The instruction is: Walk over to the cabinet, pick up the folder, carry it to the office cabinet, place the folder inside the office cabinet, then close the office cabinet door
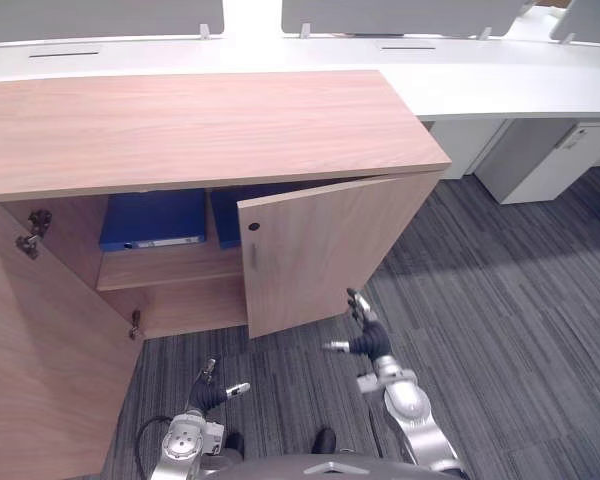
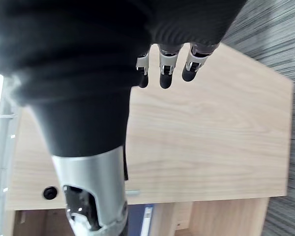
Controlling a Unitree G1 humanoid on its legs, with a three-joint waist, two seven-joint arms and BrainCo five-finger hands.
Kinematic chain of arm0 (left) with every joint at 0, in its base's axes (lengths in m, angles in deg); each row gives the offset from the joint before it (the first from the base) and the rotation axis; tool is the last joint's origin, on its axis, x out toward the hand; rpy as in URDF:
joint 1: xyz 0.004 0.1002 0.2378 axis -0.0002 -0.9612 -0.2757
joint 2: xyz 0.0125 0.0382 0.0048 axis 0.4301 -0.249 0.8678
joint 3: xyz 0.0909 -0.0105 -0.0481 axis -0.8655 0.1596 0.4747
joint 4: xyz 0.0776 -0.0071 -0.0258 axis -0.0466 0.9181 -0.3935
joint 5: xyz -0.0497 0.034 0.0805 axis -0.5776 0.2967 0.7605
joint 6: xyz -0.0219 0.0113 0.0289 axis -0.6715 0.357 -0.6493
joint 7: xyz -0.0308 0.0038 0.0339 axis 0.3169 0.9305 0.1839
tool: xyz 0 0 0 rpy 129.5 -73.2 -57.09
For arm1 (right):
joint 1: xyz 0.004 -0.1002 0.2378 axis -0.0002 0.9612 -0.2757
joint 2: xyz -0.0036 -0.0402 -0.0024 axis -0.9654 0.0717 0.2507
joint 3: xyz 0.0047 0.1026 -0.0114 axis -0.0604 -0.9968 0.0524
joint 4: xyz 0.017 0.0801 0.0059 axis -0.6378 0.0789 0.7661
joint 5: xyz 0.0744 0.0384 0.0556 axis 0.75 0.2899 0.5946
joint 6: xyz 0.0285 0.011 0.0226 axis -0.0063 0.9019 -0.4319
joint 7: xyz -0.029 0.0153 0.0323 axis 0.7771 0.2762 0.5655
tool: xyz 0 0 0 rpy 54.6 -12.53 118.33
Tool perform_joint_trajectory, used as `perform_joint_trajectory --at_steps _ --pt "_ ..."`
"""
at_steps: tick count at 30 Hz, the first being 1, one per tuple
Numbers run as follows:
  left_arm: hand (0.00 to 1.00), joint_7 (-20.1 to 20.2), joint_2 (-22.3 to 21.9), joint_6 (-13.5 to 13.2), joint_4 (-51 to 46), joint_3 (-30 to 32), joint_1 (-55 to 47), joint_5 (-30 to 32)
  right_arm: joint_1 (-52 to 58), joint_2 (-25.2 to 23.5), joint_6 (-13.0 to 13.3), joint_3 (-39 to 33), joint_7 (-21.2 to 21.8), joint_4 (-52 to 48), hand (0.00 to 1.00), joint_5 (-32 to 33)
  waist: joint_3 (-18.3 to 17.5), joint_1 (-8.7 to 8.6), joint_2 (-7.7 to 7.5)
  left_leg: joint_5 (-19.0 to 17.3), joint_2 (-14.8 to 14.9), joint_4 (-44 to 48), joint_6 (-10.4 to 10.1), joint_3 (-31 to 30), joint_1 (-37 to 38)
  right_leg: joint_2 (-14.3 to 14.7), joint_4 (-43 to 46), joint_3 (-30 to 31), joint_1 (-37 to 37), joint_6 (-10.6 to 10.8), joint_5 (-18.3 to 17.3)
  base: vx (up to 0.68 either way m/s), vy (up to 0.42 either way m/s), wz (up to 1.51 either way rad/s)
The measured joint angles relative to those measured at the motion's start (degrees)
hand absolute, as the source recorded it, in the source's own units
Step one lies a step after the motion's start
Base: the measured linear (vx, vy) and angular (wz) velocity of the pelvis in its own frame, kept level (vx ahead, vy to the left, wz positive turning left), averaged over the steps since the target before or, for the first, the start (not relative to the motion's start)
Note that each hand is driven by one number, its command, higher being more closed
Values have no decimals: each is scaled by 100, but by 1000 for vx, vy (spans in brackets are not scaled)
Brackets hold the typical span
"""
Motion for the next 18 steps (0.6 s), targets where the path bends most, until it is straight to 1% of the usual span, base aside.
perform_joint_trajectory --at_steps 1,3,4,6,8,9,11,13,16,18 --pt "0 -1 0 -1 4 1 1 0 6 -19 -3 -63 -8 201 0 -60 -2 -1 4 -4 3 -3 -4 16 23 4 -2 15 14 0 0 3 1 -11" --pt "0 -3 -2 -27 200 13 11 0 27 -115 -22 -369 -22 1024 0 -339 -93 -1 41 -20 8 -2 -12 102 61 10 -7 59 26 0 1 -2 6 -10" --pt "0 -6 -3 -26 248 24 11 0 28 -144 -34 -431 -47 1199 0 -399 -115 -9 53 -23 8 -2 -11 112 67 10 -7 70 27 0 1 -5 7 -8" --pt "0 -14 -2 -28 364 40 7 -1 29 -241 -70 -645 -93 1816 0 -426 -146 -64 82 -28 9 -8 -13 128 144 10 -7 85 95 -1 2 -14 3 -4" --pt "0 -25 -14 -25 479 55 -18 -2 18 -331 -125 -799 -211 2179 0 -426 -169 -69 101 -43 18 -5 -14 177 208 18 -3 130 133 -1 2 -42 3 -14" --pt "0 -45 -29 -23 486 84 -45 -4 4 -397 -184 -896 -312 2324 0 -422 -169 -62 103 -60 27 -1 -14 259 245 16 -2 207 132 -13 11 -54 8 -25" --pt "0 -62 -42 -17 491 87 -68 -5 -16 -412 -253 -903 -339 2441 0 -416 -171 -81 105 -70 28 19 -17 290 253 13 -2 261 118 -20 31 -61 1 -18" --pt "0 -62 -60 -17 492 85 -77 -6 -23 -415 -297 -914 -443 2572 0 -408 -172 -117 104 -72 26 19 -20 324 257 10 0 282 118 -6 20 -70 -9 -7" --pt "0 -72 -97 -17 492 98 -95 -12 -22 -437 -339 -1033 -525 2682 0 -379 -160 -108 127 -92 28 0 -50 446 323 15 55 405 99 -11 10 -68 -5 -20" --pt "0 -77 -107 -16 493 97 -152 -15 -109 -449 -372 -1111 -530 2840 0 -359 -153 -136 140 -112 19 6 -36 494 356 -44 493 528 -121 -12 -194 -49 2 -20"
